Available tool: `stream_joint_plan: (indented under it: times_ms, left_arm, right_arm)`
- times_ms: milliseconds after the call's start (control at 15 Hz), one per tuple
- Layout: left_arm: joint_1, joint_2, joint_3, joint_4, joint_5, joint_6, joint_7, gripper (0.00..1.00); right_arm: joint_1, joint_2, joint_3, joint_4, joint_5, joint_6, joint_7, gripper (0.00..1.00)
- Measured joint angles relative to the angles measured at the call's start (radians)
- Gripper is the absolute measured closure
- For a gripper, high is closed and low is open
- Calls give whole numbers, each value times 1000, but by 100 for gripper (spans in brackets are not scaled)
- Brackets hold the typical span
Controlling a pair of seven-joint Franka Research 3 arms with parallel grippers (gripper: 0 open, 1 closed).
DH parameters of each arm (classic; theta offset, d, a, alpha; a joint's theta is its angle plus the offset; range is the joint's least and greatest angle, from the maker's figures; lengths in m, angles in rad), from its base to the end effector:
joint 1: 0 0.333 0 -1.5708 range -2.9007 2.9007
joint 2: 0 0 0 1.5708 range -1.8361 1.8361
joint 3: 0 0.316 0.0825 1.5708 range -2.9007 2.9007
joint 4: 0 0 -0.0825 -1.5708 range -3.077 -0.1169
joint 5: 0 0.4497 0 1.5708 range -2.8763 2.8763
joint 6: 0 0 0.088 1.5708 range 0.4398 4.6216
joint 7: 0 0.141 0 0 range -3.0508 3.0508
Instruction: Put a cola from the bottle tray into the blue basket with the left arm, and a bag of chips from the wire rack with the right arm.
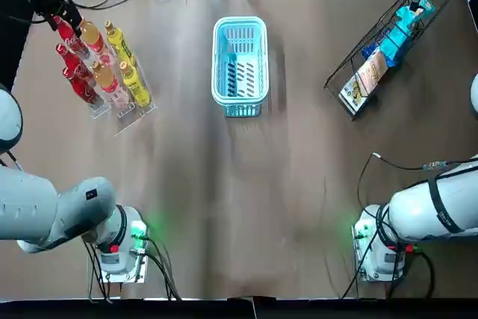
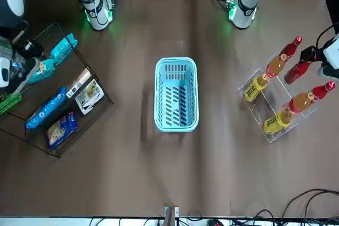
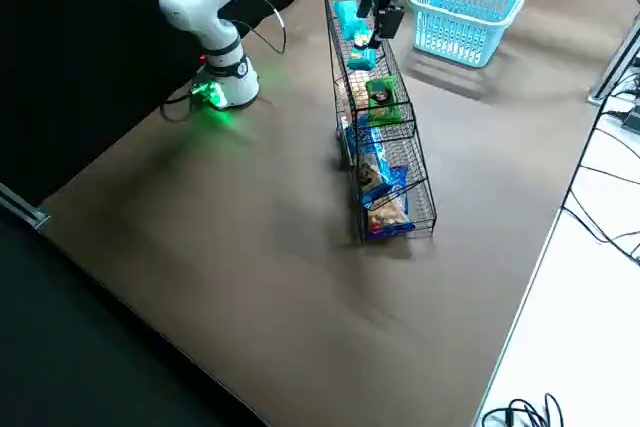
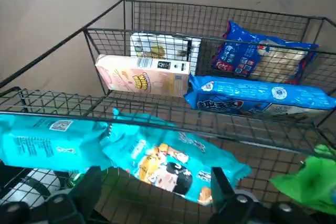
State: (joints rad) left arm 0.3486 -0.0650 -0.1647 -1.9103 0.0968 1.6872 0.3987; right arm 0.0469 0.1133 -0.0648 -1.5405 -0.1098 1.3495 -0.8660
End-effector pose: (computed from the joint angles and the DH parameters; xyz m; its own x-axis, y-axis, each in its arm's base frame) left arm 0.5701 0.1177 0.4583 0.9567 -0.2233 -0.1867 -0.2334 -0.9718 -0.0338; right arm 0.6141 -0.0265 0.5229 0.6242 0.7287 -0.2817 0.7210 -0.6761 -0.1515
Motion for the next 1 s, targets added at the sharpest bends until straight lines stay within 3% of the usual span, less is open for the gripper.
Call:
stream_joint_plan:
  times_ms: [200, 533, 800, 867, 933, 1000]
  left_arm:
    - [10, -13, 0, -52, 0, 48, 0, 0]
    - [33, -89, 0, -208, 0, 157, 4, 2]
    - [35, -119, 0, -243, 0, 161, 15, 8]
    - [36, -121, 0, -245, 0, 161, 19, 17]
    - [37, -122, 1, -246, 0, 161, 33, 20]
    - [38, -122, 1, -247, 0, 161, 40, 27]
  right_arm:
    - [25, 0, 0, -31, -41, -1, -1, 8]
    - [31, 0, 0, -41, -54, 0, -1, 8]
    - [31, 0, 0, -41, -55, 3, -2, 11]
    - [31, 0, 0, -41, -56, 4, -2, 19]
    - [31, -1, 0, -41, -59, 4, -2, 41]
    - [31, -1, 0, -41, -60, 5, -2, 50]
